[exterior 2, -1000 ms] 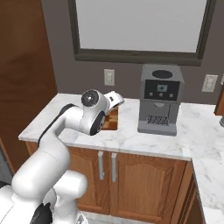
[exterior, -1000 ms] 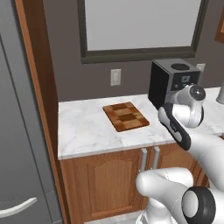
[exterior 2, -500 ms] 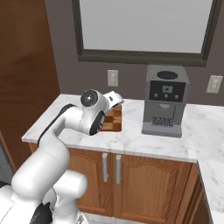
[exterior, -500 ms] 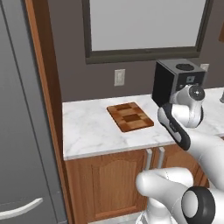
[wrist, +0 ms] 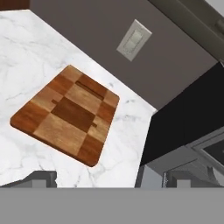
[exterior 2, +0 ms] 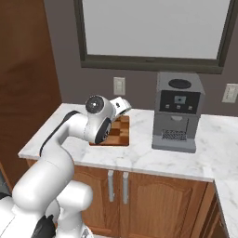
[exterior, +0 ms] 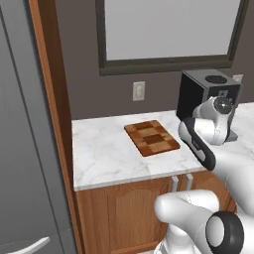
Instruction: Move the cutting board and knife to the sink. Then move spray from the cabinet to the counter.
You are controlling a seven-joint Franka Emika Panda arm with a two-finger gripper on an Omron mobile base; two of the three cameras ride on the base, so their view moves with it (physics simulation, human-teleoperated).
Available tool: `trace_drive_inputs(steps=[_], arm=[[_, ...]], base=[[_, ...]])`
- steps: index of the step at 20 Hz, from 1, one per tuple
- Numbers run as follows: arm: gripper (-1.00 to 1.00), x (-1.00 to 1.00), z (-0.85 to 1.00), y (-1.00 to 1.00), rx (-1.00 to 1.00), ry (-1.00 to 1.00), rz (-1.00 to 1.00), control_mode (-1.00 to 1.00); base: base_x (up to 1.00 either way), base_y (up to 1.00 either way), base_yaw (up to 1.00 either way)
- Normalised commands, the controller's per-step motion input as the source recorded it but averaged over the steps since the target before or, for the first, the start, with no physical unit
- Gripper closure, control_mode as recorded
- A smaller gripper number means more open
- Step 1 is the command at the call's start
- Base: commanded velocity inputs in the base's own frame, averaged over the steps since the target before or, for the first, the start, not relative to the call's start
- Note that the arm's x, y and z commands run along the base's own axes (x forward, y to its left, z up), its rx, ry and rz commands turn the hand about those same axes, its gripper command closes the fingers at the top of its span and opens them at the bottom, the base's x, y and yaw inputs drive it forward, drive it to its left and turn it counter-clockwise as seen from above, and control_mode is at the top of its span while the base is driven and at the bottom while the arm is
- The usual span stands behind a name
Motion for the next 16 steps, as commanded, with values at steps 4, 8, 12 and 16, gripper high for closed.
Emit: trace_drive_inputs(steps=[4,8,12,16], arm=[[-1.00,0.00,0.00,0.00,0.00,0.00,0.00,1.00],[-1.00,0.00,0.00,0.00,0.00,0.00,0.00,1.00],[-1.00,0.00,0.00,0.00,0.00,0.00,0.00,1.00],[-1.00,0.00,0.00,0.00,0.00,0.00,0.00,1.00]], base=[[0.13,0.10,0.00],[0.00,0.39,0.00],[0.01,0.56,0.00],[0.06,0.16,0.00]])
